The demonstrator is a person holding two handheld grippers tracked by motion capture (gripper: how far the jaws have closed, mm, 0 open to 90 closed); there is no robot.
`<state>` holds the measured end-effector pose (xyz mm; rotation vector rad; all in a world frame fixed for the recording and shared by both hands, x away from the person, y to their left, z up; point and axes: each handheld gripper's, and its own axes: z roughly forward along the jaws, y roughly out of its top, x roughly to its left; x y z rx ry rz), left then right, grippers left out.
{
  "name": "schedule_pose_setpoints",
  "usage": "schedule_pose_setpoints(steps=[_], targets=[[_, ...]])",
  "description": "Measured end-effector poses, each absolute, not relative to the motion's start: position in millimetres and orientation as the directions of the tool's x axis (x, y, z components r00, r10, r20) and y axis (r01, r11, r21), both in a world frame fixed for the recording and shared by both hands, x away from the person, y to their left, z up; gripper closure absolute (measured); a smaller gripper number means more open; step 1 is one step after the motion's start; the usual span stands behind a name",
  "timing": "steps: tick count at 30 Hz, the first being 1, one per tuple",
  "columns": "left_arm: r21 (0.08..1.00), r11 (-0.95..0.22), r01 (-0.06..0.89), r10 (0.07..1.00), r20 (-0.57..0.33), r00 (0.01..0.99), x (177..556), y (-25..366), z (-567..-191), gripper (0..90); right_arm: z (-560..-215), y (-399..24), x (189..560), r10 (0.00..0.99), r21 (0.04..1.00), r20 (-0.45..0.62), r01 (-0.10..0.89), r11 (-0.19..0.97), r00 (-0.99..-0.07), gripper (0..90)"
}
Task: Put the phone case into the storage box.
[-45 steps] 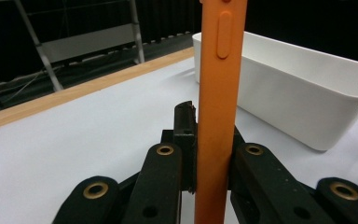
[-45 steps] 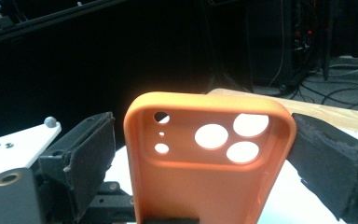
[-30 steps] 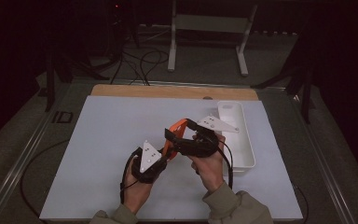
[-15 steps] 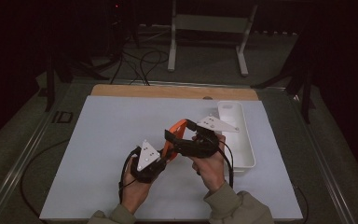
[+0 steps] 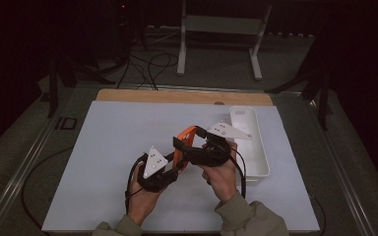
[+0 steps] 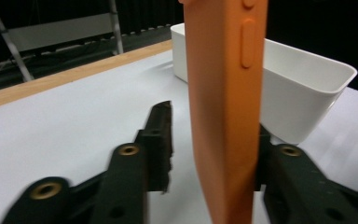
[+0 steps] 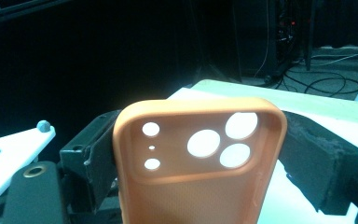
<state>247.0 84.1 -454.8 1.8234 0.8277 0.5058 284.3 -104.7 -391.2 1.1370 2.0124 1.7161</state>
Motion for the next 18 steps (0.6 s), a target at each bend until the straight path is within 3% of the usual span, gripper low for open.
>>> schedule_pose_setpoints(steps=[5, 12, 18], targets=[[0.923, -0.227, 0.311, 0.738, -0.045, 0.674, 247.6, 84.7, -454.4, 49.9, -391.2, -103.8, 283.7, 0.698, 0.923, 0.279, 0.385, -0.005, -0.66, 17.5], [0.929, -0.215, 0.3, 0.753, -0.037, 0.657, 245.8, 83.4, -449.9, 24.9, -391.6, -102.4, 283.2, 0.709, 0.925, 0.27, 0.38, -0.004, -0.652, 17.6], [0.924, -0.209, 0.32, 0.751, -0.058, 0.658, 247.3, 88.0, -447.6, 15.7, -390.4, -104.4, 283.4, 0.713, 0.926, 0.267, 0.377, -0.004, -0.648, 17.6]])
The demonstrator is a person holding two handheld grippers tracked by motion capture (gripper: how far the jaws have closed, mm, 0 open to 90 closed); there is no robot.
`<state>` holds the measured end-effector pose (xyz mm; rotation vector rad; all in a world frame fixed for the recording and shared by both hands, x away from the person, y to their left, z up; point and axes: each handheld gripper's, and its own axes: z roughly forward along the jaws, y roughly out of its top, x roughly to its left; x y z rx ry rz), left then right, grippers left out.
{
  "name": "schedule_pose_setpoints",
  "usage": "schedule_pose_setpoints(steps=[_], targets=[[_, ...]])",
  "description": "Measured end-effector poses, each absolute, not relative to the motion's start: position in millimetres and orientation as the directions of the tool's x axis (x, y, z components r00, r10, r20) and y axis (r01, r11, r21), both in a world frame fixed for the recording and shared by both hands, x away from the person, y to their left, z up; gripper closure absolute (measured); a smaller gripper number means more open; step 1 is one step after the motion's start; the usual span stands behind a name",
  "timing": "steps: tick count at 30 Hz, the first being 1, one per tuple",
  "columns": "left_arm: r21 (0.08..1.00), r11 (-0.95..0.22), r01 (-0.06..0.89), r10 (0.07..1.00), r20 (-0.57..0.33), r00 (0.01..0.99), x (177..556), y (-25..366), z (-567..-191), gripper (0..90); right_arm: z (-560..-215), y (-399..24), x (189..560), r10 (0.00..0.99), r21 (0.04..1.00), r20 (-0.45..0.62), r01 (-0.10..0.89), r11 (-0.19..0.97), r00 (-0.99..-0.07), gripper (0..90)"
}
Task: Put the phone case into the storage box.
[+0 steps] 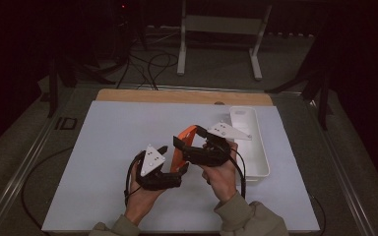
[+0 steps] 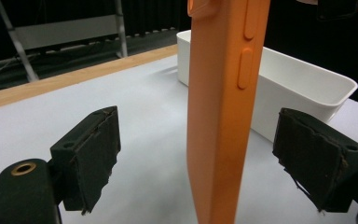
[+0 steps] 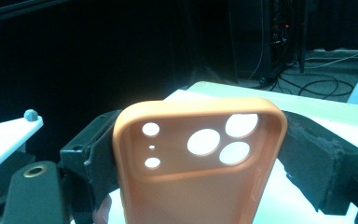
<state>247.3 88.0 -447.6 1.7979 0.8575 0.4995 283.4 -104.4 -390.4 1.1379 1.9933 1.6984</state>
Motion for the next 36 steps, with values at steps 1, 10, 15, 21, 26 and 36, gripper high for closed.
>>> schedule_pose_setpoints(steps=[1, 10, 15, 21, 26, 36], targets=[[0.924, -0.209, 0.32, 0.751, -0.058, 0.658, 247, 88, -448, 15.5, -390, -104, 283, 0.713, 0.926, 0.267, 0.377, -0.004, -0.648, 17.6], [0.919, -0.215, 0.33, 0.742, -0.066, 0.667, 246, 97, -445, 9.5, -390, -107, 285, 0.721, 0.926, 0.267, 0.377, -0.009, -0.639, 17.6], [0.92, -0.217, 0.327, 0.745, -0.061, 0.664, 245, 101, -442, 7.2, -389, -108, 286, 0.723, 0.926, 0.269, 0.378, -0.012, -0.636, 17.6], [0.922, -0.204, 0.329, 0.749, -0.069, 0.659, 245, 110, -440, 5.2, -386, -109, 286, 0.726, 0.927, 0.263, 0.374, -0.009, -0.635, 17.6], [0.922, -0.21, 0.325, 0.749, -0.062, 0.66, 244, 117, -437, 3.7, -384, -110, 287, 0.731, 0.93, 0.258, 0.367, -0.01, -0.632, 17.6], [0.924, -0.202, 0.325, 0.767, -0.057, 0.639, 245, 135, -436, 2.6, -378, -112, 290, 0.729, 0.932, 0.249, 0.363, -0.001, -0.637, 17.6]])
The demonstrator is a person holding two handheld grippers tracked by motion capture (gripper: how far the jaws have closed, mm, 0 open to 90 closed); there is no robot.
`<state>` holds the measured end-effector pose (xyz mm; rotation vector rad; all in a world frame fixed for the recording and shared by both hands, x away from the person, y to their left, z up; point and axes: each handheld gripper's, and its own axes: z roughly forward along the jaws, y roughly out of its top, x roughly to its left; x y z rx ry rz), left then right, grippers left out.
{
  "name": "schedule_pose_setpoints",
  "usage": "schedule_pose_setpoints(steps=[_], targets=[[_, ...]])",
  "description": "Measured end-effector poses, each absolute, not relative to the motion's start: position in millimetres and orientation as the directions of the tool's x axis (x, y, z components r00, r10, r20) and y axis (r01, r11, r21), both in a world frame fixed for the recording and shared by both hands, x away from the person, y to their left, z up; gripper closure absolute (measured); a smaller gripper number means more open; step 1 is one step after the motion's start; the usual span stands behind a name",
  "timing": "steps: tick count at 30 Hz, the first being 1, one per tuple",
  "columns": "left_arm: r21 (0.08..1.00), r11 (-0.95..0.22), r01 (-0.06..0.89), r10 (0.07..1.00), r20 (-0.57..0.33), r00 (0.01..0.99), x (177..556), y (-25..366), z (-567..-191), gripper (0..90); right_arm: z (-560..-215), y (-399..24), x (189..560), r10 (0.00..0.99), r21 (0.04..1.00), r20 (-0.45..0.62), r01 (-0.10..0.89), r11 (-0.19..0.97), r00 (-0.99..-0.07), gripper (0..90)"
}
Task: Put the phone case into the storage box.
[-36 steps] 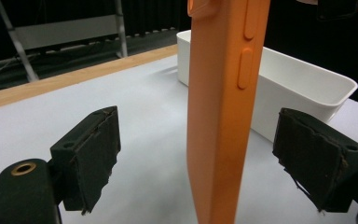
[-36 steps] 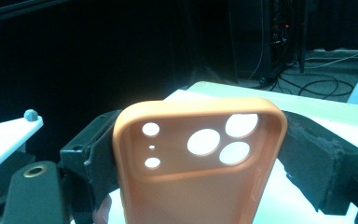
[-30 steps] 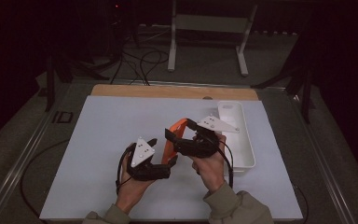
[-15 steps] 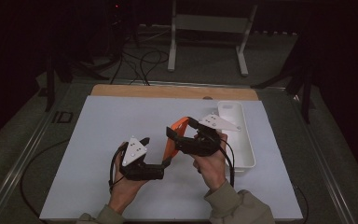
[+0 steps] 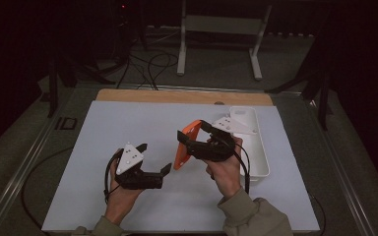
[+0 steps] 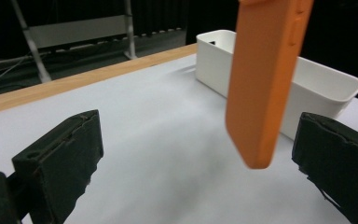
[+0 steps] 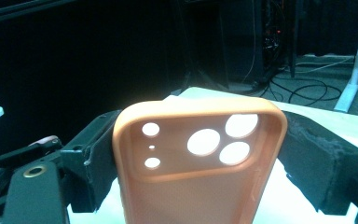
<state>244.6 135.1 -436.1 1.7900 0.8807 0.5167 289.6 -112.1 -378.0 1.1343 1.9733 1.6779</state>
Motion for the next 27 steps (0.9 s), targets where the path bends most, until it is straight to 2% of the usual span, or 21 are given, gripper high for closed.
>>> schedule_pose_setpoints(steps=[8, 27], targets=[[0.918, -0.223, 0.329, 0.783, -0.032, 0.621, 244, 149, -437, 1.5, -371, -111, 291, 0.732, 0.937, 0.234, 0.349, 0.005, -0.64, 17.6], [0.918, -0.201, 0.343, 0.813, -0.039, 0.582, 244, 180, -445, 0.7, -360, -118, 300, 0.754, 0.942, 0.217, 0.335, 0.004, -0.62, 17.6]])
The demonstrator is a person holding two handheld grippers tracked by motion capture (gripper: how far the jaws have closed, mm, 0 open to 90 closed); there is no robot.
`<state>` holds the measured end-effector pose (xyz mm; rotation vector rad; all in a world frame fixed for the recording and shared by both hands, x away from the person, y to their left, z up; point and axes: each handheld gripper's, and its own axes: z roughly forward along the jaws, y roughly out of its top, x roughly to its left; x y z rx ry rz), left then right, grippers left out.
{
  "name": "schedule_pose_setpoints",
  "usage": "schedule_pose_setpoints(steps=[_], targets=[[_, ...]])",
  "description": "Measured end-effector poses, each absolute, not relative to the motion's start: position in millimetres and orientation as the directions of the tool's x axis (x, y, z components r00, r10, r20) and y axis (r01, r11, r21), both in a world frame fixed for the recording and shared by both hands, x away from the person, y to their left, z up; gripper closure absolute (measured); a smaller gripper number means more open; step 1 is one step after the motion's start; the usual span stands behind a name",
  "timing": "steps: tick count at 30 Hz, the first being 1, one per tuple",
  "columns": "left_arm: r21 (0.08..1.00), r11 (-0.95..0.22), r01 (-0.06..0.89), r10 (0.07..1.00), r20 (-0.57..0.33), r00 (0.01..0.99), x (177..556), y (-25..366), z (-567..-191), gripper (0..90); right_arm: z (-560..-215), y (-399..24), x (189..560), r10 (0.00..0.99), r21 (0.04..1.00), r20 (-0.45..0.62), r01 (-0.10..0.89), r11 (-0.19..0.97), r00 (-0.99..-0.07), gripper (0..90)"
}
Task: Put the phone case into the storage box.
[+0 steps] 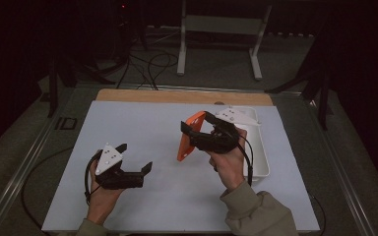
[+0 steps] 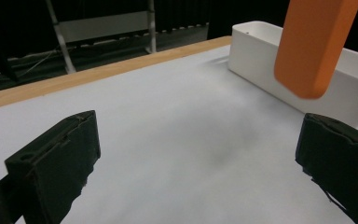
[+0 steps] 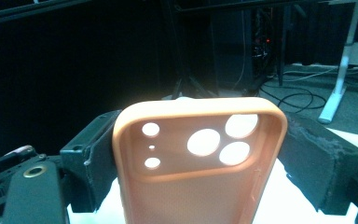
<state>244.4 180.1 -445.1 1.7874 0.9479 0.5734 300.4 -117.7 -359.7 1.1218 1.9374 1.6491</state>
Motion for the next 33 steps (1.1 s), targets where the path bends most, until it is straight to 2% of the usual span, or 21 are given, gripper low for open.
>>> schedule_pose_setpoints(steps=[19, 33], targets=[[0.919, -0.163, 0.358, 0.827, -0.07, 0.557, 245, 201, -451, 0.5, -348, -130, 311, 0.785, 0.951, 0.192, 0.31, 0.0, -0.589, 17.6], [0.916, -0.176, 0.361, 0.832, -0.057, 0.551, 243, 207, -456, 0.4, -350, -137, 323, 0.813, 0.95, 0.178, 0.312, 0.006, -0.555, 17.5]])
